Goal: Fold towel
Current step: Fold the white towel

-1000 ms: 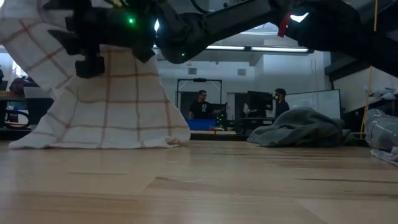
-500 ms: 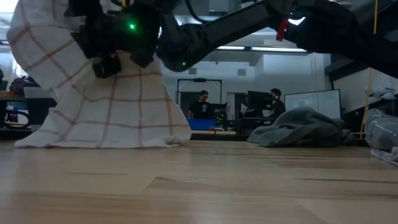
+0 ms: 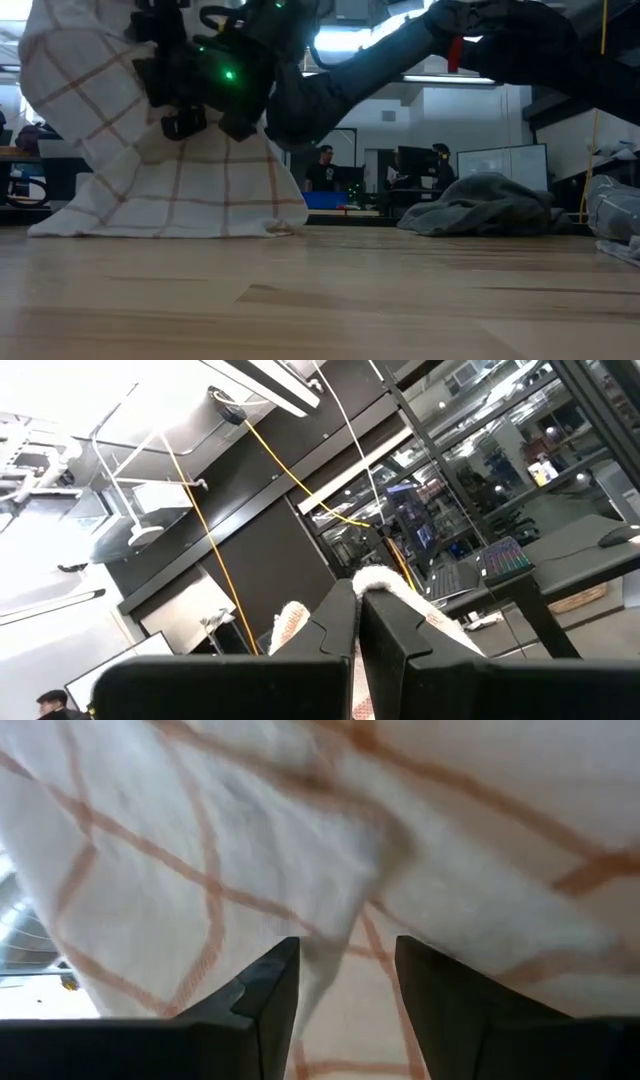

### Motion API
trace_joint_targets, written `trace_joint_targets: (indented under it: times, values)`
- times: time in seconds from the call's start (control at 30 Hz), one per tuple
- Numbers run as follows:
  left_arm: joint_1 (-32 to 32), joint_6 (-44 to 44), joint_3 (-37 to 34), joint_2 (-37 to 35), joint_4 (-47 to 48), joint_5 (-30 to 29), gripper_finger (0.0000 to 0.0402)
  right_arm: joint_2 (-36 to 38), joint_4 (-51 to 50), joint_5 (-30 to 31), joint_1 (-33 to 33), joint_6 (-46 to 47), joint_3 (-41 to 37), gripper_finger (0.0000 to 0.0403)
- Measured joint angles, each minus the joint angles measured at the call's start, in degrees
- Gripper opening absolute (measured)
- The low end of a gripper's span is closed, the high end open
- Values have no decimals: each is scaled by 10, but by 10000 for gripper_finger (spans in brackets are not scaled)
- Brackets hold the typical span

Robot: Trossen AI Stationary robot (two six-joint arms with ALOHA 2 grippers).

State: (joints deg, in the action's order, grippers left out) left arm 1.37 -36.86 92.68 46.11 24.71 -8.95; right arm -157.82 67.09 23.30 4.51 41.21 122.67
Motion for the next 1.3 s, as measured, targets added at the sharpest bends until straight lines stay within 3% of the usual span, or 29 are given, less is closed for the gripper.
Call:
trace_joint_targets:
  times: [0.17,0.6,1.3]
  values:
    - [0,0,0,0,1,0,0,0,64,-21,-6,-41,-12,172]
    - [0,0,0,0,2,0,0,0,102,-79,-20,-70,-13,172]
    - [0,0,0,0,5,0,0,1,119,-56,-19,-85,-13,165]
